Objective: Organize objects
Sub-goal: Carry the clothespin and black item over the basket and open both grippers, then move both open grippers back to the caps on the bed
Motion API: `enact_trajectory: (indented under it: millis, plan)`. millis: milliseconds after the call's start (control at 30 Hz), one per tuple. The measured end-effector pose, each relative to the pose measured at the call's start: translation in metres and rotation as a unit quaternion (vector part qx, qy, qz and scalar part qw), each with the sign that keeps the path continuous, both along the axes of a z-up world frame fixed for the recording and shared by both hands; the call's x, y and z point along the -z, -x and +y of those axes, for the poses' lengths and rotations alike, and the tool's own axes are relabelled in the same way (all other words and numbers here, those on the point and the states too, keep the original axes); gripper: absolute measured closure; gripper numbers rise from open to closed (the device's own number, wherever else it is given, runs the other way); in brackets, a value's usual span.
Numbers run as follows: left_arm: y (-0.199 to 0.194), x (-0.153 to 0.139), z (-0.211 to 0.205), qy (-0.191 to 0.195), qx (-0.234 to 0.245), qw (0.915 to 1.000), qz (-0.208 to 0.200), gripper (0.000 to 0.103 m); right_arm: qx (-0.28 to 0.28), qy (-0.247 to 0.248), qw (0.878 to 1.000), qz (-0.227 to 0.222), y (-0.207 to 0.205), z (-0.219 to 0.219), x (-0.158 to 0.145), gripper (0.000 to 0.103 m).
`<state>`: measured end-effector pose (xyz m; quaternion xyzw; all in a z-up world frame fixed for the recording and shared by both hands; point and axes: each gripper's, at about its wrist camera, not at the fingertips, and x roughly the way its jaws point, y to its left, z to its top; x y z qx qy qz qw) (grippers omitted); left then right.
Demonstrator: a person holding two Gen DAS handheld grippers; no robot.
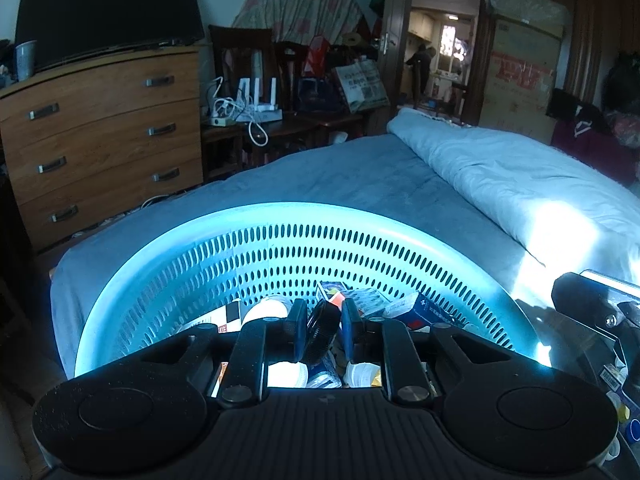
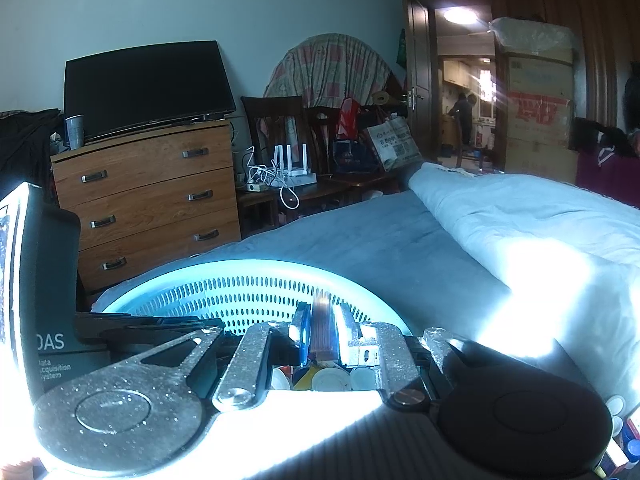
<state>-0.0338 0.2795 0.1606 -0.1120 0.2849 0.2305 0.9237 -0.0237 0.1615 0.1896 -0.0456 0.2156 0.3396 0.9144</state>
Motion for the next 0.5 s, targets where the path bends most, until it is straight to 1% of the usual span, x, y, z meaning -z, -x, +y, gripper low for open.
enact_trajectory:
  millis: [33, 100, 167, 200, 233, 267, 333, 400, 467, 500]
  plan:
    - [0.0, 0.0, 0.0, 0.0, -0.001, 1.0, 0.001, 0.082, 0.001, -0.001, 1.0, -0.001, 0.001, 0.0, 0.0, 0.085]
    - [0.0, 0.0, 0.002, -0.002, -0.001, 1.0, 0.001, 0.078, 0.004, -0.003, 1.0, -0.005, 0.0, 0.0, 0.0, 0.077]
    - [0.0, -0.001, 0.002, -0.004, -0.002, 1.0, 0.001, 0.075, 0.006, -0.005, 1.0, -0.008, 0.002, 0.0, 0.001, 0.074]
    - [0.0, -0.002, 0.001, -0.005, -0.001, 1.0, 0.002, 0.072, 0.007, -0.005, 1.0, -0.009, 0.003, -0.002, 0.001, 0.073]
    - [0.0, -0.002, 0.001, -0.006, 0.0, 1.0, 0.002, 0.066, 0.01, -0.007, 1.0, -0.011, 0.004, -0.004, 0.001, 0.072]
    - [0.001, -0.003, 0.0, -0.007, 0.001, 1.0, 0.001, 0.063, 0.012, -0.01, 1.0, -0.013, 0.005, -0.009, 0.001, 0.07]
    - [0.003, -0.007, -0.005, -0.013, 0.001, 0.9999, -0.005, 0.048, 0.023, -0.017, 0.999, -0.022, 0.013, -0.025, 0.004, 0.059]
    - [0.005, -0.011, -0.016, -0.023, 0.012, 0.9996, -0.013, 0.045, 0.048, -0.025, 0.998, -0.036, 0.028, -0.051, 0.014, 0.041]
    - [0.006, -0.015, -0.034, -0.034, 0.039, 0.9985, -0.021, 0.042, 0.082, -0.02, 0.996, -0.042, 0.045, -0.082, 0.032, 0.034]
    - [0.007, -0.017, -0.046, -0.039, 0.056, 0.9973, -0.026, 0.04, 0.103, -0.014, 0.994, -0.036, 0.054, -0.101, 0.044, 0.033]
